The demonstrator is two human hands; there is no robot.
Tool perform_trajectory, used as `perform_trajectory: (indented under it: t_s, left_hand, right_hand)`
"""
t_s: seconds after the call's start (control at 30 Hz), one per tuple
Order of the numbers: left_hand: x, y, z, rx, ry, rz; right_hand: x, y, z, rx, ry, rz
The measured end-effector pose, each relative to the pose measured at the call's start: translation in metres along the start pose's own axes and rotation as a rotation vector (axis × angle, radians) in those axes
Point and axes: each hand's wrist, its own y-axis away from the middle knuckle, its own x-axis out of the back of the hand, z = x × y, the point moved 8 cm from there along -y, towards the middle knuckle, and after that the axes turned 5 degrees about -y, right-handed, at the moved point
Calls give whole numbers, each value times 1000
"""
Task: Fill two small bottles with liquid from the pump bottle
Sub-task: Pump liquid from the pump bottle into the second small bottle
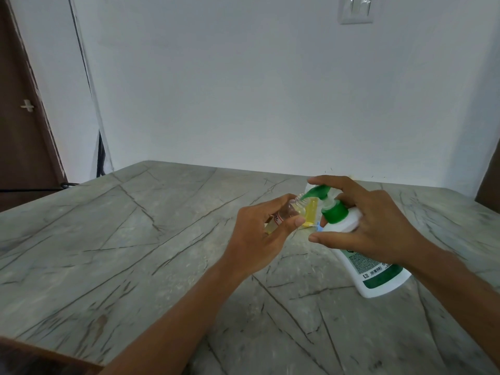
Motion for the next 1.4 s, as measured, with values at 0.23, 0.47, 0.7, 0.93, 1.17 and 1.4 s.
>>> perform_trajectory:
  t_s: [0.23,0.47,0.7,0.93,1.17,1.4]
  left_hand:
    - [0,0,1,-7,-12,7]
    - [-3,2,4,-39,-36,-14]
    - [-4,3,7,-80,-91,-31]
    - [1,2,6,-57,-86,22]
    - [2,2,8,-62,-69,26]
    - [-2,4,12,-100,-66,-1]
  right_hand:
    - [2,0,4,-25,21,17]
    - [6,0,5,-49,-23,46]
    - [6,0,5,-66,-8,52]
    - [1,0,-1,-29,4,0]
    - [4,0,3,-45,25,22]
    - [7,0,4,-53,9,52]
